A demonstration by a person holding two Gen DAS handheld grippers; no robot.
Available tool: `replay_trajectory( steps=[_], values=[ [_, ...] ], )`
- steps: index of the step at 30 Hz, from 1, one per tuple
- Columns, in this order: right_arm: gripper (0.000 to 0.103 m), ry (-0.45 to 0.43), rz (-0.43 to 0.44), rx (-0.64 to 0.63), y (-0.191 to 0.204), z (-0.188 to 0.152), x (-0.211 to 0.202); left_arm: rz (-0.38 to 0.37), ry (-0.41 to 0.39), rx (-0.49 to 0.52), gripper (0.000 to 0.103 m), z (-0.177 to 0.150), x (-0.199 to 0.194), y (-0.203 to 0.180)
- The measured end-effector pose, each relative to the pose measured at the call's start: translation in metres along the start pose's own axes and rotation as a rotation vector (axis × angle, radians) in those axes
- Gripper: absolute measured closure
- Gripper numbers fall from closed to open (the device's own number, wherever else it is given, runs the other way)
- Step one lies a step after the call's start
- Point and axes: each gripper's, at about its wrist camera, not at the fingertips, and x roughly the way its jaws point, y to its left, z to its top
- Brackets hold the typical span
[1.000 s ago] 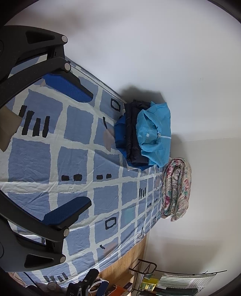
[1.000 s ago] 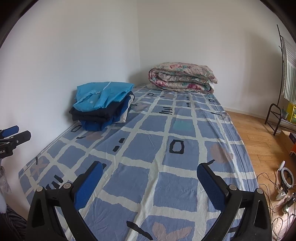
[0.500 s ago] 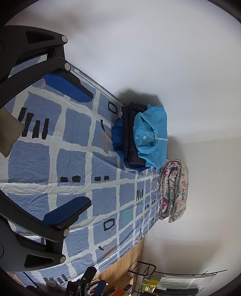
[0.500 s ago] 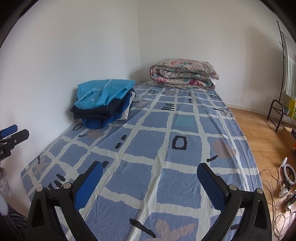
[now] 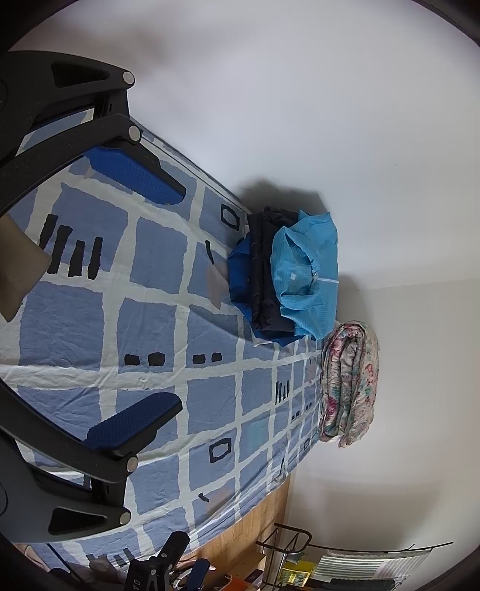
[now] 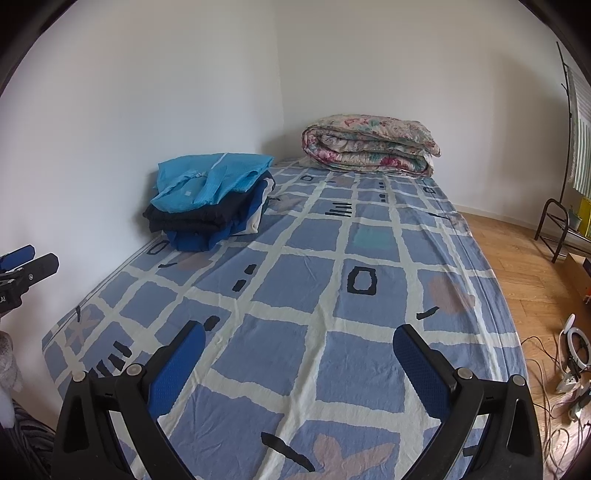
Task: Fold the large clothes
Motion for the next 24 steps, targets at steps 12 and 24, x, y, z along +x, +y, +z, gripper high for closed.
replay_trajectory(
  steps=[12, 24],
  values=[
    [0.000, 0.003, 0.004, 0.003, 0.0001, -0.0003, 0.0002, 0.011, -0.002, 0.003, 0.000, -0.0024, 0.0022, 0.0009],
    [0.000, 0.018, 0.013, 0.000, 0.0055, -0.0058, 0.0023, 0.013, -0.003, 0.008, 0.000, -0.0045, 0.0041, 0.0028]
  ],
)
